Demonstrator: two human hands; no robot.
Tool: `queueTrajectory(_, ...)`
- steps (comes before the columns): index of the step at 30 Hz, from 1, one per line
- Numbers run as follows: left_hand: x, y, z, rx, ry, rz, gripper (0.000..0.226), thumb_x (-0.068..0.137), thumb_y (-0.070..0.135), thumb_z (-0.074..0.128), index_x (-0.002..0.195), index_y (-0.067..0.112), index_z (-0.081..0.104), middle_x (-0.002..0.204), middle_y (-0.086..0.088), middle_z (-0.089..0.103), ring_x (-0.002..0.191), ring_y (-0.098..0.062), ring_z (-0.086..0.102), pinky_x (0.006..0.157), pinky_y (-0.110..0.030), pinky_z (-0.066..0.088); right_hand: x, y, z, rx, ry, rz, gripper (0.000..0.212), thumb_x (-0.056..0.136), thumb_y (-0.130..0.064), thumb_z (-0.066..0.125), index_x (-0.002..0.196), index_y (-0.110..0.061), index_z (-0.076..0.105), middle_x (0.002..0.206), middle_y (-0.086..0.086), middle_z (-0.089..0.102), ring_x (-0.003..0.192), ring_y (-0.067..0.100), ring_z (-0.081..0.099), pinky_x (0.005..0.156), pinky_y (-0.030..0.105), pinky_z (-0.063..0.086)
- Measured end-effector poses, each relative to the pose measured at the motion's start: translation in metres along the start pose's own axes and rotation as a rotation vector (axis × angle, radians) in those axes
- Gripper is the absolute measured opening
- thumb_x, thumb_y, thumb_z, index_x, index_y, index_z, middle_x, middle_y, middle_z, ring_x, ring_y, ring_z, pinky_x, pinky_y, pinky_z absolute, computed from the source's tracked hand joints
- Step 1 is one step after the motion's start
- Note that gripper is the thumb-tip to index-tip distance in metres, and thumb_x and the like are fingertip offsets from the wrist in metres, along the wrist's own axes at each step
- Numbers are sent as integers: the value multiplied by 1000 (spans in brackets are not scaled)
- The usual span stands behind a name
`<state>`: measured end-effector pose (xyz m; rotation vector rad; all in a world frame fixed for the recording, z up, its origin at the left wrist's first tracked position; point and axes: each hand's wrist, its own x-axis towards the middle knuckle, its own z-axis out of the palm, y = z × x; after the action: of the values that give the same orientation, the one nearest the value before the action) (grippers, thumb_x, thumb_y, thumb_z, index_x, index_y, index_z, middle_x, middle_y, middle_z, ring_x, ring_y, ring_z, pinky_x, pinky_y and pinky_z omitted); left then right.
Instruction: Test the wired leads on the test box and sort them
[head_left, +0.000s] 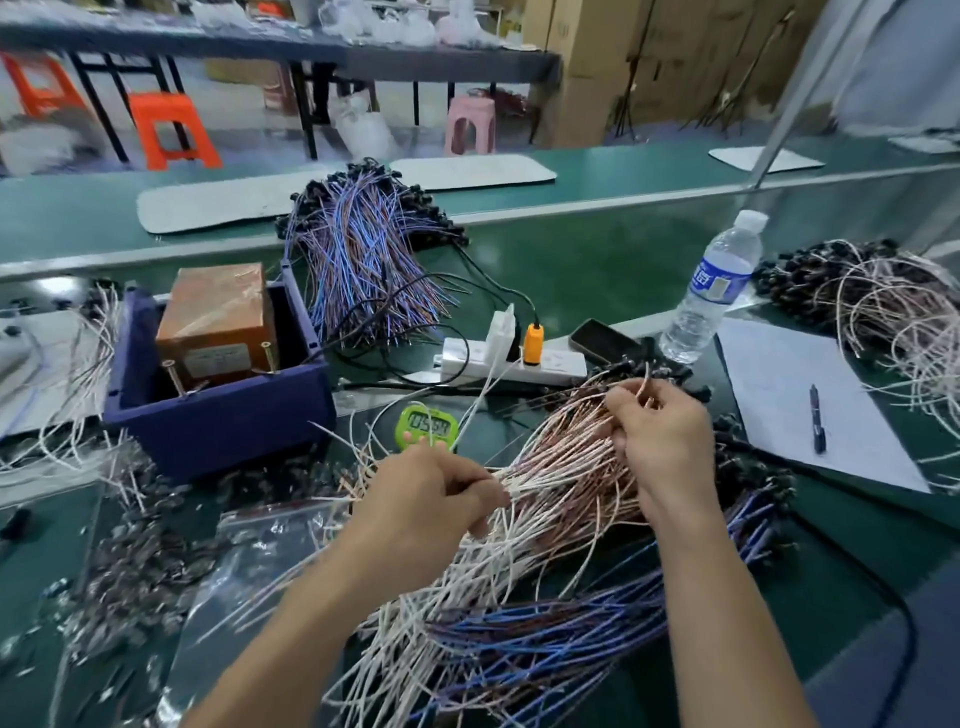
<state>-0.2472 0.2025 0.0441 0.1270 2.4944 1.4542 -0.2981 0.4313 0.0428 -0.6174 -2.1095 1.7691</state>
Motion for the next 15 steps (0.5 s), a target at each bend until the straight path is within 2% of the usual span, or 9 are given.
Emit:
queueTrajectory(2,0,-4,3,29,7,-26,23,95,39,71,76,29,79,69,-3,74,50,-16,56,47,-34,48,7,4,-7,-179,119,-108,14,91,-25,76,97,-23,64,55,-12,68,42,3,60,38,13,39)
queueTrajectory(3,0,-7,3,48,32,-38,21,94,37,72,75,34,79,70,4,75,51,-12,59,49,-32,52,8,5,-9,-245,155,-159,20,89,-27,78,103,-26,64,54,-16,67,46,-1,62,39,10,39)
queueTrajectory(6,-1,-16,1,174,153,-55,16,87,35,80,78,48,78,76,40,67,64,6,66,54,-13,49,7,8,-8,-382,221,-265,30,85,-26,82,111,-19,69,49,-11,60,56,-10,61,44,5,38)
queueTrajectory(8,-4,-22,-2,230,190,-37,16,82,36,83,86,50,78,79,52,59,76,16,62,64,-14,51,5,11,-5,-462,233,-294,35,83,-26,84,114,-21,67,52,-10,61,54,-1,63,53,6,39)
queueTrajectory(9,-5,-25,-3,232,182,-35,16,81,37,84,84,52,77,79,51,59,76,17,62,66,-17,53,4,12,-4,-493,230,-293,37,83,-27,84,115,-23,66,54,-9,62,54,3,63,60,16,46)
queueTrajectory(11,-6,-28,-2,212,150,-43,19,80,40,85,74,54,74,75,41,65,65,10,64,58,-17,52,-1,14,-2,-502,236,-282,34,82,-30,85,109,-26,63,54,-8,62,57,10,64,65,28,50)
queueTrajectory(13,-7,-30,2,161,148,-53,12,79,41,86,76,48,77,71,29,70,55,2,65,47,-18,49,-8,15,-4,-460,268,-276,27,84,-32,82,95,-29,58,49,-7,60,47,5,59,55,23,44)
queueTrajectory(14,-8,-29,4,138,158,-60,12,78,42,88,85,45,79,73,26,72,56,0,65,48,-19,50,-13,17,-6,-463,274,-268,24,86,-32,81,89,-29,57,50,-8,61,46,5,59,51,21,39)
queueTrajectory(15,-9,-28,5,122,168,-62,23,75,43,89,96,44,79,79,26,72,60,2,66,51,-16,51,-18,19,-9,-484,260,-260,22,87,-31,79,83,-29,57,53,-13,63,47,3,60,48,20,37)
